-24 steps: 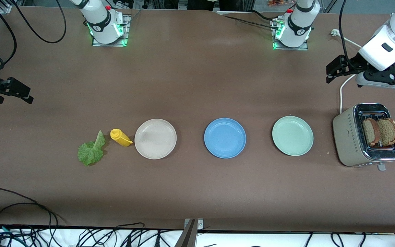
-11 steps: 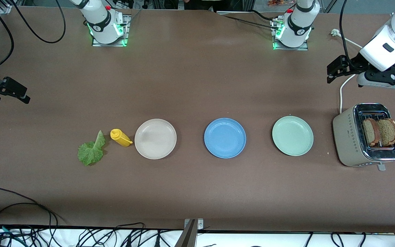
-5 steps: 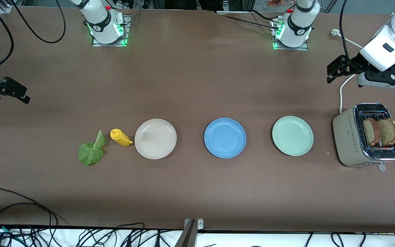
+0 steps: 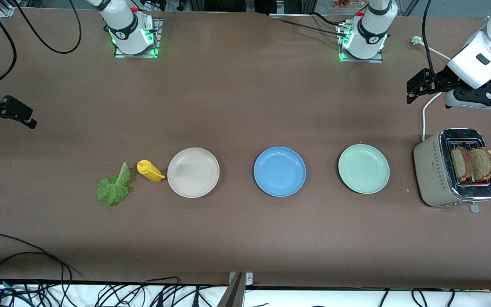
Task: Make sandwich in blue plate with both arms
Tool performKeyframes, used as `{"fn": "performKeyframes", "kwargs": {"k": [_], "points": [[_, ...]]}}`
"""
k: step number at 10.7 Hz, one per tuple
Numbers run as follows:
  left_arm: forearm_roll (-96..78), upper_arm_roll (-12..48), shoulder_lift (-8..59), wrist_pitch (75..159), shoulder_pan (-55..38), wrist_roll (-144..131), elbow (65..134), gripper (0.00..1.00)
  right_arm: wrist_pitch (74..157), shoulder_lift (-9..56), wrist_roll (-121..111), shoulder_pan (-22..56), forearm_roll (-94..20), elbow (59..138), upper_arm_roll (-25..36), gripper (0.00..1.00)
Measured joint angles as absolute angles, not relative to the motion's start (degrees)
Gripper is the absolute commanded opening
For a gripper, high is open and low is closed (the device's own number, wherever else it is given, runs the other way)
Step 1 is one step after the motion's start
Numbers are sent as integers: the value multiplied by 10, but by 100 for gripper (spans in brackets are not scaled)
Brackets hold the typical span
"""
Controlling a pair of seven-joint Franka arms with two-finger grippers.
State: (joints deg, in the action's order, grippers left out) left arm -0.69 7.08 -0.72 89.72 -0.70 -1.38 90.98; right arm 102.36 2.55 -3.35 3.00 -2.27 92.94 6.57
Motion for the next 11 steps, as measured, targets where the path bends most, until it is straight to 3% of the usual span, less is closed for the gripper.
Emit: {"fn": "performKeyframes", "kwargs": {"k": [11], "points": [[-7,69,-7,897,-7,-14,910,100,1015,26,-33,30,-23,929,66,100]]}}
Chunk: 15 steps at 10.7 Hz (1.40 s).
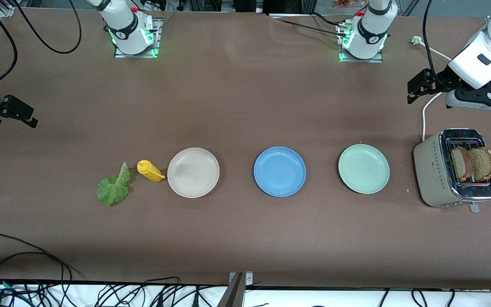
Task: Make sandwich in blue plate with both arms
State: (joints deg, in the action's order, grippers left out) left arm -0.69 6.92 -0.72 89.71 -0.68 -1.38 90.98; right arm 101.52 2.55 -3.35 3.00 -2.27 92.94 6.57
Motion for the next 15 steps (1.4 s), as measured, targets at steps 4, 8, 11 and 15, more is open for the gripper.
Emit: {"fn": "performKeyframes", "kwargs": {"k": [4,8,11,15], "points": [[-7,69,-7,897,-7,-14,910,100,1011,26,-33,30,-23,929,66,100],[-7,68,-7,897,-7,-14,910,100,1009,26,-33,30,-22,929,66,100],[-7,68,-7,897,-7,-14,910,100,1005,26,-33,30,-22,929,66,100],[-7,68,-7,897,-7,-14,910,100,1002,26,-33,30,-22,929,66,100]]}}
